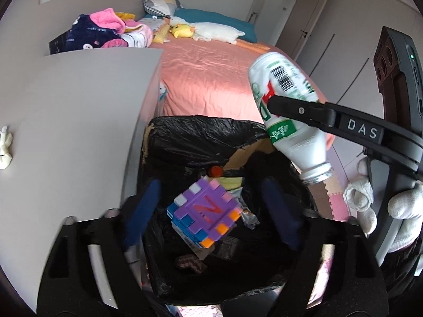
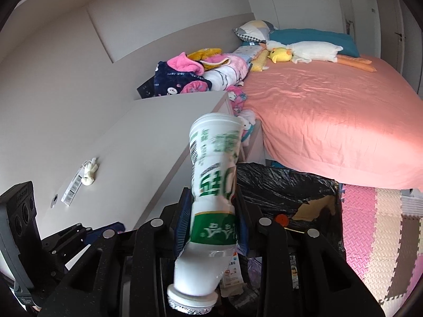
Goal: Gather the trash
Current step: 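Open both tools to drop the cube and bottle into the bag, then move both open tools back over the desk toward the thermometer box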
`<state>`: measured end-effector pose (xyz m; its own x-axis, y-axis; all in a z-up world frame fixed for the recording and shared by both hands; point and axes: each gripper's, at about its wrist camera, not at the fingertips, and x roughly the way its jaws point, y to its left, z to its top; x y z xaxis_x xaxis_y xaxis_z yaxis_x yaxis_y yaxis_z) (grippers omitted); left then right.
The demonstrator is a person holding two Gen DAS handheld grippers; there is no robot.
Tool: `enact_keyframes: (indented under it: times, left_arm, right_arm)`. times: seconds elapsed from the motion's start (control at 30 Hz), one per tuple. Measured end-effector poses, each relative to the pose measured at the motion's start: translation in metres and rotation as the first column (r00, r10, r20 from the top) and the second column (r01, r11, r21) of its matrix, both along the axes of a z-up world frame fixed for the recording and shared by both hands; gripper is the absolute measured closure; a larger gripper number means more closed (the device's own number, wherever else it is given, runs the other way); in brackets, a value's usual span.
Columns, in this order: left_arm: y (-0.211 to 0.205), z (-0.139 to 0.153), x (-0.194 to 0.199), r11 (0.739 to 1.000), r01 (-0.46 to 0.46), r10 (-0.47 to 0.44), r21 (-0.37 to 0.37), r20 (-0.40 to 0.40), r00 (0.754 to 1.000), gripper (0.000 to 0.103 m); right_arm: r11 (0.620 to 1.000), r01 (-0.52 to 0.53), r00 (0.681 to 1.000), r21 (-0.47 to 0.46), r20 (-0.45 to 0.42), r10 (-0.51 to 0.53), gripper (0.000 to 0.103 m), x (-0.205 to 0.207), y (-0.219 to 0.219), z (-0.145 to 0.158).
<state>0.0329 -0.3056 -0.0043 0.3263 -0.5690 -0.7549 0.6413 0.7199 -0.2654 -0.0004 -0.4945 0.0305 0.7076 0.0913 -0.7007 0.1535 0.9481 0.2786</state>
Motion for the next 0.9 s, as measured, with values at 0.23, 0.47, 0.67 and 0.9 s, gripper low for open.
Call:
enact_keyframes:
  times: [0.23,0.47,0.67,0.9]
  left_arm:
    - [0.002,0.003,-0.001,1.0,0.01,-0.01,-0.013,-0.002,1.0,0.006]
    - [0.009,0.006,-0.004,1.0,0.012,-0.012,-0.025,0.01,1.0,0.006]
    - [0.019,0.005,-0.002,1.0,-0.005,0.005,-0.025,0.016,1.0,0.006]
    - [0.045,0.004,0.006,0.999,-0.053,0.053,-0.011,0.038,0.998,0.006]
  right_arm:
    - [0.99,0.131,0.991,-0.044,0.014,-0.13,0.021,-0.013,-0.022,0.004]
    - [0.991,0.129,0.991,-0.033,0.028,-0.128,0.021,-0.017,-0.024,0.005]
    - [0.994,0.105,0.994,-0.03,0.026,-0.104,0.021,-0.01,-0.008,0.001]
    - [0.998,0.055,0.998,-0.032,0.018,-0.055,0.021,0.004,0.019,-0.004]
